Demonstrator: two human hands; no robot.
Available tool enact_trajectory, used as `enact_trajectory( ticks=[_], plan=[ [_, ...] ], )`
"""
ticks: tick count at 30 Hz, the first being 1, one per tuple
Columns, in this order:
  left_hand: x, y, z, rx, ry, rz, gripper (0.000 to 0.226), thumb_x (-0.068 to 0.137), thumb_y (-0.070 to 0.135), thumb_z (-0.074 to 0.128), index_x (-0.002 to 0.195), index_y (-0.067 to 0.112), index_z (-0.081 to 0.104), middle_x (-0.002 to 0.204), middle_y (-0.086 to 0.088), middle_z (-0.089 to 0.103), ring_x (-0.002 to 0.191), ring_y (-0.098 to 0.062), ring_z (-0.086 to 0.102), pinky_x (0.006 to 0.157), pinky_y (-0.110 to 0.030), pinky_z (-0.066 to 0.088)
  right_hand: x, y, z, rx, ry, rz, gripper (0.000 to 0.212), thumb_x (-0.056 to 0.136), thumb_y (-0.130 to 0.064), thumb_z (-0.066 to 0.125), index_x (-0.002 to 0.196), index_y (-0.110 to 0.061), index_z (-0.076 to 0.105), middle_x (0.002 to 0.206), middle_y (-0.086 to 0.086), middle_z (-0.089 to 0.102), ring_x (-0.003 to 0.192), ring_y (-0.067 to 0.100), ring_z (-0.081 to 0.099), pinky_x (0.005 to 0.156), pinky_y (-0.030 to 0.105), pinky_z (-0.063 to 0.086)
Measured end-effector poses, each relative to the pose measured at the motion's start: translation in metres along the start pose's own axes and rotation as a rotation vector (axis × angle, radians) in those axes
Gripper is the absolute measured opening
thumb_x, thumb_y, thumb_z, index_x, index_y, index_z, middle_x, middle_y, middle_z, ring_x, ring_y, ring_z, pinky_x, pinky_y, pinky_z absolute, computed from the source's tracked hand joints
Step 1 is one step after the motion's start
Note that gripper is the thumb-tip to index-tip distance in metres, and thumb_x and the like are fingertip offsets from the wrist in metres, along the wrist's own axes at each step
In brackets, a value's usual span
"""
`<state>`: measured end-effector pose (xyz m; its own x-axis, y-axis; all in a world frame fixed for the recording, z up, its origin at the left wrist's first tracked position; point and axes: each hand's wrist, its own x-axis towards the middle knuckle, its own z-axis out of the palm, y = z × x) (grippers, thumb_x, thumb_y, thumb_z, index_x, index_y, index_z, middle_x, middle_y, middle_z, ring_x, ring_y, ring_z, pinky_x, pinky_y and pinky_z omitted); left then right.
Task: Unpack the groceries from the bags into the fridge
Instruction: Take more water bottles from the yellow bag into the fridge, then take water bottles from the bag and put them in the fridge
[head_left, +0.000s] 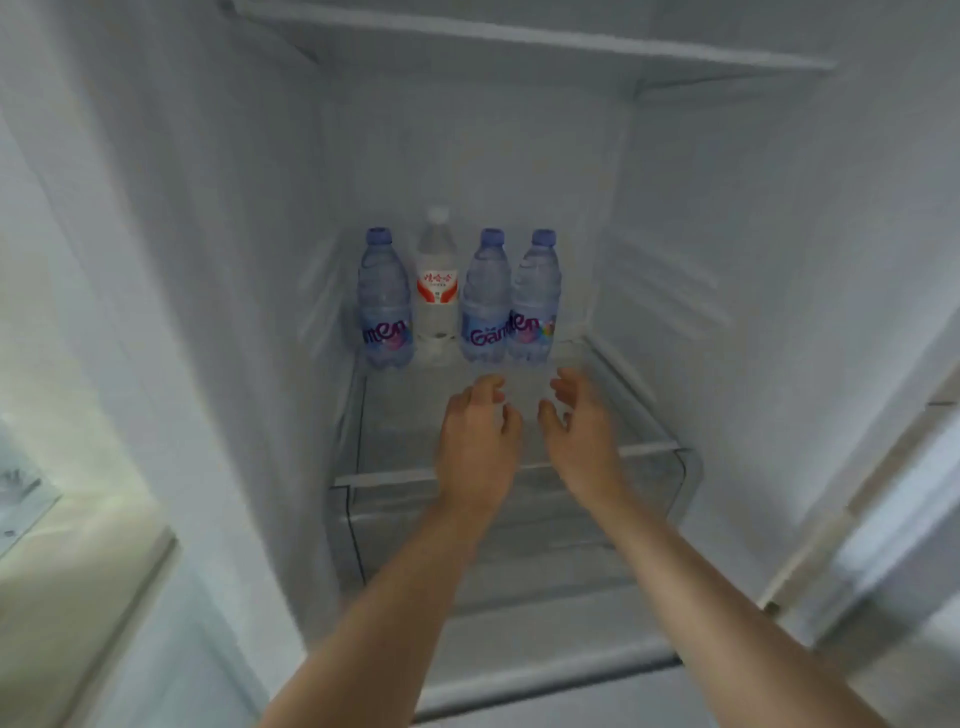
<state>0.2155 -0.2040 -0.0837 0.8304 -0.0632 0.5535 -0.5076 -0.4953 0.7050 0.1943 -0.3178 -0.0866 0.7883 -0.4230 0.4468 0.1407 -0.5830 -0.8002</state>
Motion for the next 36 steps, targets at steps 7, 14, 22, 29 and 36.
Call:
enact_trajectory(
  ticks=[7, 14, 22, 29, 36],
  plan=[
    [-0.128, 0.011, -0.072, -0.046, -0.187, 0.03, 0.027, 0.089, 0.019, 0.058, 0.116, 0.019, 0.06, 0.104, -0.006, 0.07, 0.1, -0.028, 0.064, 0.079, -0.041, 0.053, -0.165, -0.023, -0.034, -0.034, 0.181, -0.046, 0.036, 0.083, -0.01, 0.06, 0.117, -0.001, 0.054, 0.107, 0.011, 0.064, 0.099, 0.026, 0.062, 0.09, 0.045, 0.05],
    [-0.276, 0.022, -0.124, -0.1, -0.461, 0.061, 0.025, 0.092, 0.017, 0.057, 0.116, 0.023, 0.059, 0.096, 0.004, 0.067, 0.092, -0.01, 0.061, 0.08, -0.028, 0.051, -0.347, -0.032, -0.097, -0.124, 0.175, 0.121, 0.034, 0.089, -0.01, 0.062, 0.121, -0.004, 0.053, 0.112, 0.006, 0.063, 0.105, 0.013, 0.06, 0.093, 0.027, 0.049],
    [-0.457, 0.045, -0.126, -0.06, -0.893, 0.071, 0.022, 0.094, 0.022, 0.053, 0.115, 0.029, 0.057, 0.096, 0.008, 0.066, 0.09, -0.005, 0.06, 0.084, -0.023, 0.051, -0.55, -0.02, -0.169, -0.218, 0.231, 0.52, 0.031, 0.092, -0.014, 0.058, 0.123, -0.016, 0.054, 0.111, -0.005, 0.064, 0.106, 0.008, 0.06, 0.095, 0.034, 0.05],
    [-0.565, 0.115, -0.098, -0.066, -1.13, 0.218, 0.022, 0.093, 0.02, 0.054, 0.113, 0.023, 0.061, 0.085, 0.008, 0.064, 0.083, -0.01, 0.059, 0.076, -0.027, 0.05, -0.695, -0.01, -0.254, -0.309, 0.321, 0.77, 0.032, 0.09, -0.01, 0.06, 0.121, -0.013, 0.056, 0.108, -0.003, 0.065, 0.104, 0.013, 0.062, 0.093, 0.041, 0.05],
    [-0.672, 0.187, -0.069, -0.072, -1.263, 0.22, 0.02, 0.092, 0.02, 0.056, 0.111, 0.022, 0.062, 0.084, 0.009, 0.066, 0.081, -0.008, 0.063, 0.08, -0.035, 0.055, -0.798, -0.001, -0.361, -0.341, 0.386, 0.926, 0.032, 0.091, -0.014, 0.059, 0.123, -0.018, 0.054, 0.106, -0.009, 0.063, 0.103, 0.006, 0.06, 0.093, 0.025, 0.047]
  ],
)
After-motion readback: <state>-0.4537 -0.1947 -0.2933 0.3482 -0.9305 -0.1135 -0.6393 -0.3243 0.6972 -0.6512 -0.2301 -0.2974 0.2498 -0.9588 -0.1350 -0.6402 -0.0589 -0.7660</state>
